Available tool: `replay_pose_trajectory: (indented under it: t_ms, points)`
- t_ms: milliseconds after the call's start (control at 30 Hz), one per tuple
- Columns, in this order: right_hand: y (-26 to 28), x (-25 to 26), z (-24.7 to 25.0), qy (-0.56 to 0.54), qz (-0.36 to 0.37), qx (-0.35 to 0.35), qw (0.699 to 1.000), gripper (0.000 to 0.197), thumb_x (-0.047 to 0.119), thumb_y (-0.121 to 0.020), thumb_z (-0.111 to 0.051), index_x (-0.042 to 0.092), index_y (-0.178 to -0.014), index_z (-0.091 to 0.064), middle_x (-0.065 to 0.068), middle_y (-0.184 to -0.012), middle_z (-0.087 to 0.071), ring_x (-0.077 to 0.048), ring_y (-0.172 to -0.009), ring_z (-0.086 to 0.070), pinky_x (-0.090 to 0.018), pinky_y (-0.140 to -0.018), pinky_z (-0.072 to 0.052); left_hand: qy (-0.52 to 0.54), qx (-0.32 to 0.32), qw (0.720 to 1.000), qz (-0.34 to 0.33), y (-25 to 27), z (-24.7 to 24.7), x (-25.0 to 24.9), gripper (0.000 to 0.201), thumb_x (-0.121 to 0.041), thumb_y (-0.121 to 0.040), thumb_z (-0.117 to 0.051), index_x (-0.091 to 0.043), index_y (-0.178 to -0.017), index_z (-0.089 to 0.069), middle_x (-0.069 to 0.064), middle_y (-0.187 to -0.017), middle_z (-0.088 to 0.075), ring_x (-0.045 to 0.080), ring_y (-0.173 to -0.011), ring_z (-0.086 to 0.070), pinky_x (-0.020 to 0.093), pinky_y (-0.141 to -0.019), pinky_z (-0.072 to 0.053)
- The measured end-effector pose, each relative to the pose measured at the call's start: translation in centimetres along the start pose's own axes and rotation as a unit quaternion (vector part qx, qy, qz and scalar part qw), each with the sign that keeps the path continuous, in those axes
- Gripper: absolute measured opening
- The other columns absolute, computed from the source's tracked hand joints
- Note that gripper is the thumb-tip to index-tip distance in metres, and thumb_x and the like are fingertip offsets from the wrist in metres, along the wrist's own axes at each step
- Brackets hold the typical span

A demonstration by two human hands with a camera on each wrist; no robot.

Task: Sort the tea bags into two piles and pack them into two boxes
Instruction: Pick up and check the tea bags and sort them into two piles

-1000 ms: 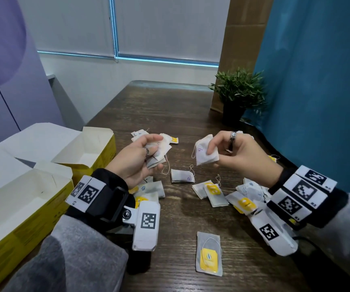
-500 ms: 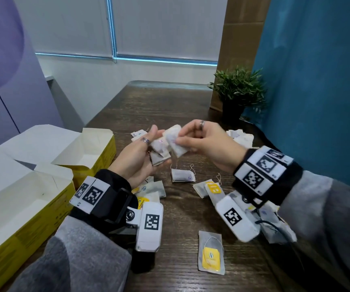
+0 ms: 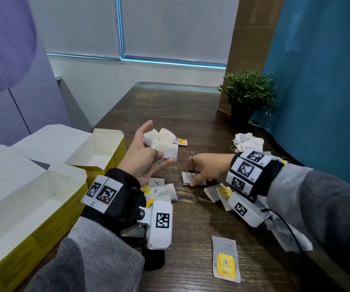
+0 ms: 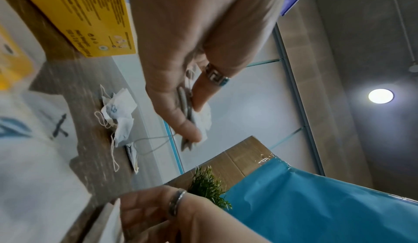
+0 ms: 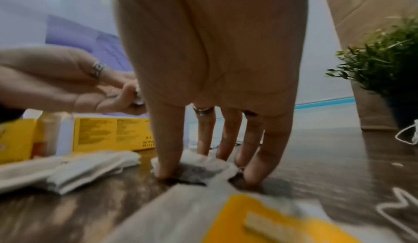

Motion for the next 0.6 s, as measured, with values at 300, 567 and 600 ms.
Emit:
replay_pose_trajectory:
  t_ms: [300, 567, 600]
  points:
    - [1.6, -1.4, 2.9, -0.138, 0.047, -0.112, 0.983, 0.021, 0.022, -0.074, -0.078, 0.021, -0.077, -0.057, 0.008, -0.071, -0.059, -0.005, -0.062, -0.053, -0.016, -0.059, -0.043, -0.007, 0.003, 1.0, 0.02, 0.0, 0.0, 0.6, 0.065, 0.022, -0.084, -0.045, -0.023, -0.131, -0.041, 0.007, -0.108, -0.054, 0.023, -0.085, -0.065, 0.035, -0.069, -0.06]
    - [4.3, 1.3, 3.7, -0.542, 0.153, -0.049, 0.825, 0.017, -0.001, -0.08, -0.062, 0.013, -0.074, -0.055, -0.001, -0.069, -0.065, -0.012, -0.061, -0.063, -0.027, -0.057, -0.051, -0.089, 0.051, 0.994, 0.032, 0.5, -1.1, 0.8, 0.053, 0.015, -0.078, -0.062, -0.017, -0.118, -0.049, 0.013, -0.095, -0.064, 0.016, -0.068, -0.068, 0.024, -0.05, -0.056]
    - [4.1, 1.6, 3.0, -0.528, 0.151, -0.044, 0.834, 0.018, 0.0, -0.077, -0.065, 0.014, -0.072, -0.055, -0.002, -0.07, -0.064, -0.014, -0.062, -0.062, -0.029, -0.058, -0.049, -0.104, 0.058, 0.993, 0.028, 0.6, -1.3, 0.8, 0.053, 0.016, -0.079, -0.06, -0.017, -0.119, -0.05, 0.01, -0.089, -0.063, 0.013, -0.063, -0.068, 0.022, -0.048, -0.053]
Point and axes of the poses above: each hand's wrist, its own y-axis away from the middle knuckle, its own z-axis out of the back of the hand, x = y × z, the point moved 6 cm from there along -y, towards the middle knuckle
